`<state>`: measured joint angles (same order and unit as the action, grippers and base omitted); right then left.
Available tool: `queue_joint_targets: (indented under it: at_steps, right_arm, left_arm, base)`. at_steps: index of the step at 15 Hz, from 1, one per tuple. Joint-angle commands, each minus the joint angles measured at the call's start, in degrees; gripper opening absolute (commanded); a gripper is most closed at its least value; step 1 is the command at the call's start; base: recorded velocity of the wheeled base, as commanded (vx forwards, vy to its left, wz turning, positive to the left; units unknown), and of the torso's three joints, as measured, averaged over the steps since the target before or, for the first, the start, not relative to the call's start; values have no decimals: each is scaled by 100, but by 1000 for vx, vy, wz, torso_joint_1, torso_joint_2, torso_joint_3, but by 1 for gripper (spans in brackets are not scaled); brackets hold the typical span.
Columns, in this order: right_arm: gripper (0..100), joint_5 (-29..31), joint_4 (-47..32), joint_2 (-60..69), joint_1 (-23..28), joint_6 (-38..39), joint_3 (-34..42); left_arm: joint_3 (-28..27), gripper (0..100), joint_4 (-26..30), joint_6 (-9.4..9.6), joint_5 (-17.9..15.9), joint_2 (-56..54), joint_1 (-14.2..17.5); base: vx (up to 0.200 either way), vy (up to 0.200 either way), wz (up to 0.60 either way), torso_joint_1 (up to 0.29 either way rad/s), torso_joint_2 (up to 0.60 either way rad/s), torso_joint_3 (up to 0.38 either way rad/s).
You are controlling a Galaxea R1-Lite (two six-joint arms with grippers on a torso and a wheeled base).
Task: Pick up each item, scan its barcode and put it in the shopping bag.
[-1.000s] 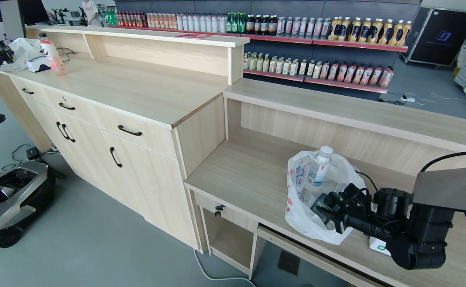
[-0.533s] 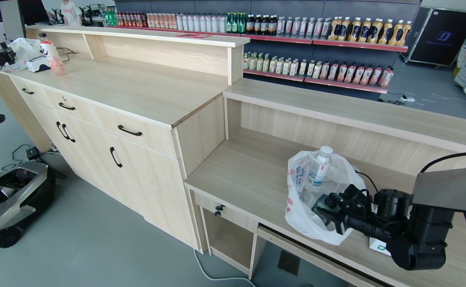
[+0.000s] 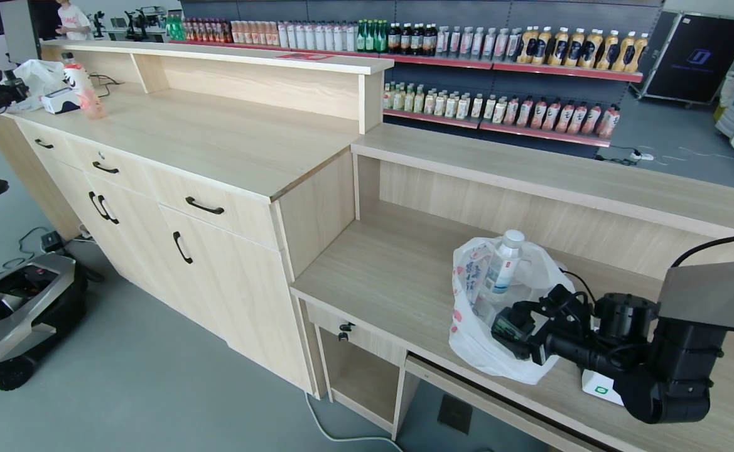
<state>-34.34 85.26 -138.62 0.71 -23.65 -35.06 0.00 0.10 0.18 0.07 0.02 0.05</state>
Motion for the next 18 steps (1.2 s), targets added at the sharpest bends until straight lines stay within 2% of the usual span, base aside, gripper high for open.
queue_joint_targets:
  at_steps: [1, 2, 4, 8, 10, 11, 14, 16, 18]
  right_arm:
    - [100, -2, -317, 1153, -27, 361, 17]
    - [100, 6, -519, 1487, -36, 405, 61]
    - [100, 24, -1345, 2955, 26, 370, 430]
    - [100, 77, -2259, 4387, 448, 115, 544]
    - [100, 586, -2637, 4748, 483, -140, 527]
    - [100, 1703, -2901, 5046, 439, -237, 439]
    - [100, 2160, -3903, 5618, 334, 71, -106]
    - [100, 2933, -4835, 5996, 246, 695, -642]
    - [100, 3100, -5652, 6312, 254, 897, -959]
  left_arm:
    - [0, 100, -1, -1, 1, -2, 4]
    - [0, 100, -1, -1, 1, -2, 4]
    - [0, 100, -1, -1, 1, -2, 4]
    - [0, 100, -1, -1, 1, -2, 4]
    - [0, 100, -1, -1, 1, -2, 4]
    - [0, 100, -1, -1, 1, -2, 4]
    - [0, 100, -1, -1, 1, -2, 4]
    - [0, 100, -1, -1, 1, -2, 4]
    - [0, 100, -1, -1, 1, -2, 4]
  base:
    - [0, 0, 0, 0, 0, 0]
    - [0, 0, 0, 0, 0, 0]
    - [0, 0, 0, 0, 0, 0]
    - [0, 0, 0, 0, 0, 0]
    - [0, 0, 0, 0, 0, 0]
    - [0, 0, 0, 0, 0, 0]
    - [0, 0, -600, 1, -1, 5]
    - [0, 0, -600, 2, 2, 5]
    - [0, 0, -600, -2, 2, 7]
